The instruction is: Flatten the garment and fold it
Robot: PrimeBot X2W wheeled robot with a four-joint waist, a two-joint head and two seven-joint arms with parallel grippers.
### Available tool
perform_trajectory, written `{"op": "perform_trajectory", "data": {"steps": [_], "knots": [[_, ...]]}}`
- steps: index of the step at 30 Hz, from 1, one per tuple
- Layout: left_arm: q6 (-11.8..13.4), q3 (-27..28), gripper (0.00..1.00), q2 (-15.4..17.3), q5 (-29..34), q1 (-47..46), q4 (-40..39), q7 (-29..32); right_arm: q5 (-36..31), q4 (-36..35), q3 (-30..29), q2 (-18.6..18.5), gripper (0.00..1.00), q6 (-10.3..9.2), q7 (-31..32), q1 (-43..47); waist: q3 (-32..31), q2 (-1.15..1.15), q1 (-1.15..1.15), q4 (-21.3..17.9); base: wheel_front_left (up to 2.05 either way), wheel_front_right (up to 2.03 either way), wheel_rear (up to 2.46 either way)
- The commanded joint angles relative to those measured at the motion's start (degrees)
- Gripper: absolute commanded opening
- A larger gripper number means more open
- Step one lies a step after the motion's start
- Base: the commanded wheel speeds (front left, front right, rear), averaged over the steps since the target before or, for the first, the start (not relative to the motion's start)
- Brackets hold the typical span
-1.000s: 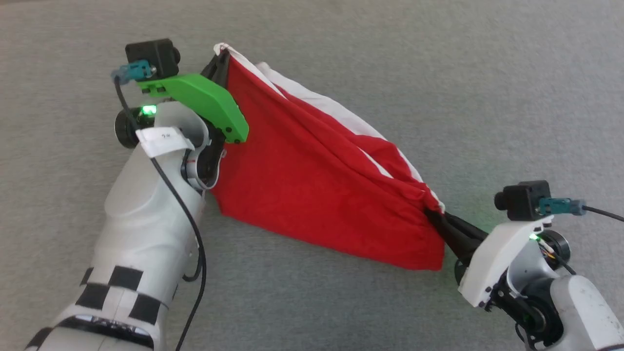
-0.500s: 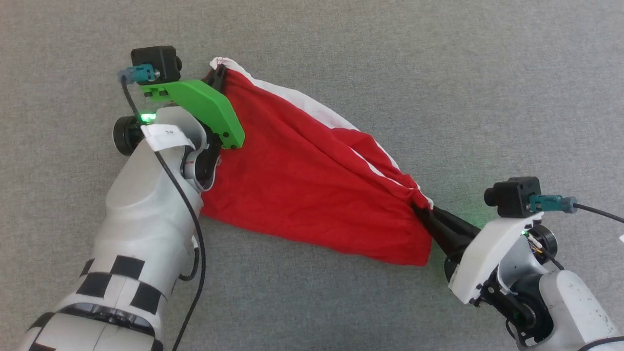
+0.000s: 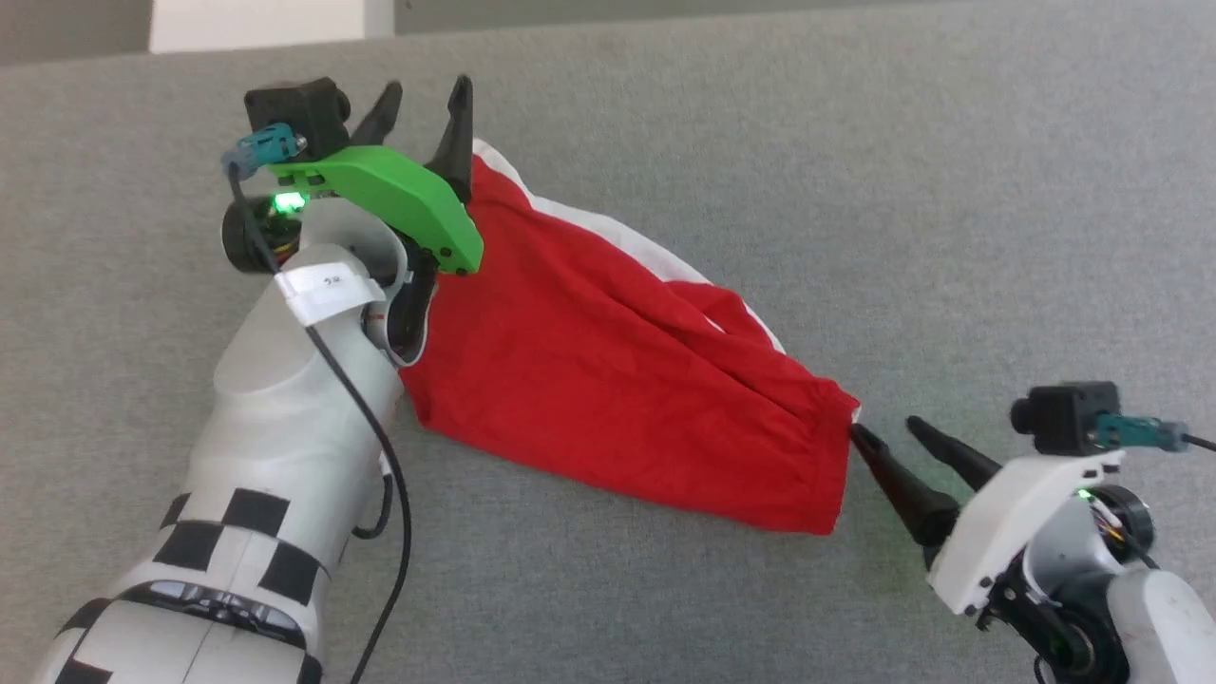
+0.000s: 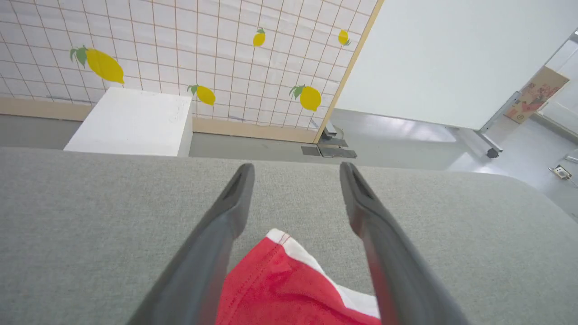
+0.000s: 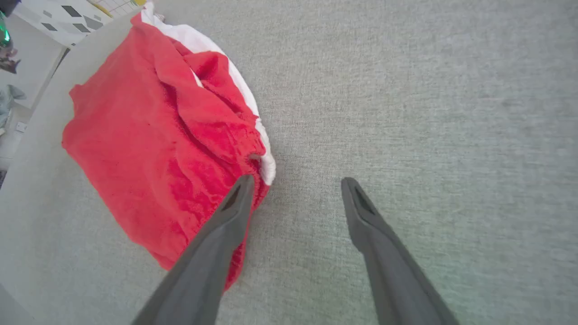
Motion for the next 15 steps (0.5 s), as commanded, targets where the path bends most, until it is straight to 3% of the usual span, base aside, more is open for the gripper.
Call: {"op": "perform_trajectory", "data": {"steps": [1,6,15], "knots": [[-0.34,-0.12,1.0,0.71,1.15,0.64,-1.12,-1.18,-1.24,-1.1,-1.05,0.72,1.0,-0.08,-0.06,1.15,-3.67,0.0,0.0,1.47,0.0,0.0,0.0],[-0.16,-0.13,1.0,4.02,4.99,6.54,-8.29,-2.57,-5.01,-4.92,-4.74,3.86,1.0,-0.08,1.46,4.49,-8.41,0.0,0.0,3.12,0.0,0.0,0.0],[5.03,6.27,1.0,8.9,11.46,27.45,-31.43,-2.63,-14.73,-10.4,-9.37,8.66,1.0,-0.08,9.71,8.22,-13.16,0.0,0.0,6.62,0.0,0.0,0.0]]}}
